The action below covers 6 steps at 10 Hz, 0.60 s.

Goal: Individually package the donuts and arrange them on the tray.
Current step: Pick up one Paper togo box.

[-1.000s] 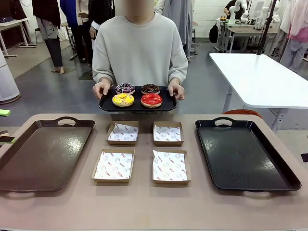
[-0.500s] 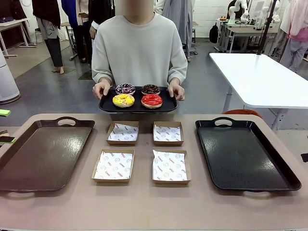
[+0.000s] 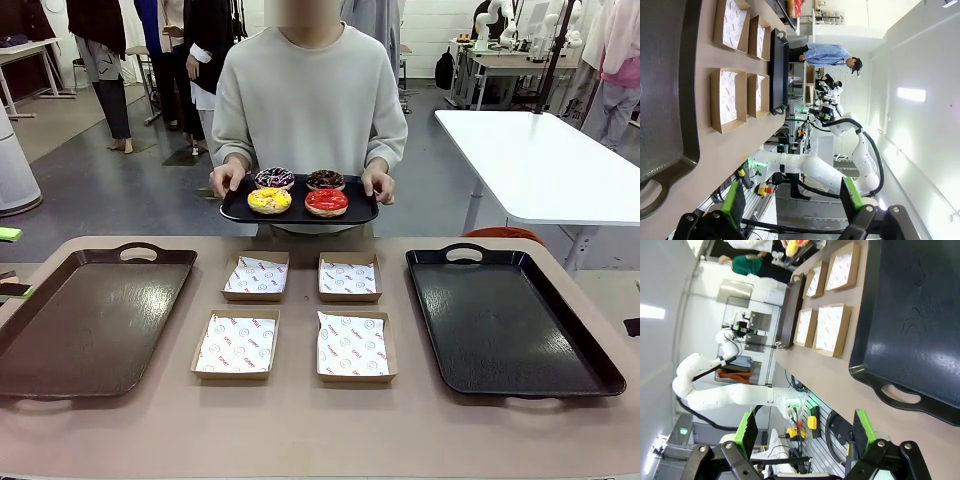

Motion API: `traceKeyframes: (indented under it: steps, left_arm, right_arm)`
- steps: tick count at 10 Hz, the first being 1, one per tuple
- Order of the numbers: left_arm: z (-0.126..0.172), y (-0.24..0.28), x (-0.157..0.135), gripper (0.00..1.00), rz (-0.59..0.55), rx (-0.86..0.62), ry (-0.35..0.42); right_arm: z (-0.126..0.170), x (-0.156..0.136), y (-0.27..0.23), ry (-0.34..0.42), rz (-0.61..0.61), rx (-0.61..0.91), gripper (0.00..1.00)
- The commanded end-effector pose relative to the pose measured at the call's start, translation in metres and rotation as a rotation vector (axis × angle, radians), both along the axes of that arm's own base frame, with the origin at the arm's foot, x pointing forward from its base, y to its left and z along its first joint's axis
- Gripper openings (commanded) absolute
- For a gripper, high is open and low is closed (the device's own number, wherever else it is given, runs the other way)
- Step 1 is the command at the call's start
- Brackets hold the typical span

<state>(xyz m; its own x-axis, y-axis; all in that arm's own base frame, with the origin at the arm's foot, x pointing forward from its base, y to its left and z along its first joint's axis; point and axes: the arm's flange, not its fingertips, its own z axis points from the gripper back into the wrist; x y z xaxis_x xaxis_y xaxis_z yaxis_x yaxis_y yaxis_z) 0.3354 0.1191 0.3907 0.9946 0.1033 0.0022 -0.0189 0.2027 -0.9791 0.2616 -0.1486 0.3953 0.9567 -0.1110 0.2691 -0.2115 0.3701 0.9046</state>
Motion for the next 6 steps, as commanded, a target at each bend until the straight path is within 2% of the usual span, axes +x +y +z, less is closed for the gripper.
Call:
traceKeyframes:
  steps: [1, 3, 6]
  left_arm:
    - [0.000, 0.001, -0.001, 1.00, 0.002, -0.014, -0.006]
    - [0.000, 0.001, -0.001, 1.00, 0.002, -0.014, -0.006]
    - [0.000, 0.001, -0.001, 1.00, 0.002, -0.014, -0.006]
  right_arm:
    - [0.022, 0.039, 0.043, 0.064, 0.020, -0.077, 1.00]
    - [0.051, 0.083, 0.104, 0.144, 0.058, -0.205, 1.00]
    - [0.094, 0.119, 0.202, 0.204, 0.117, -0.570, 1.00]
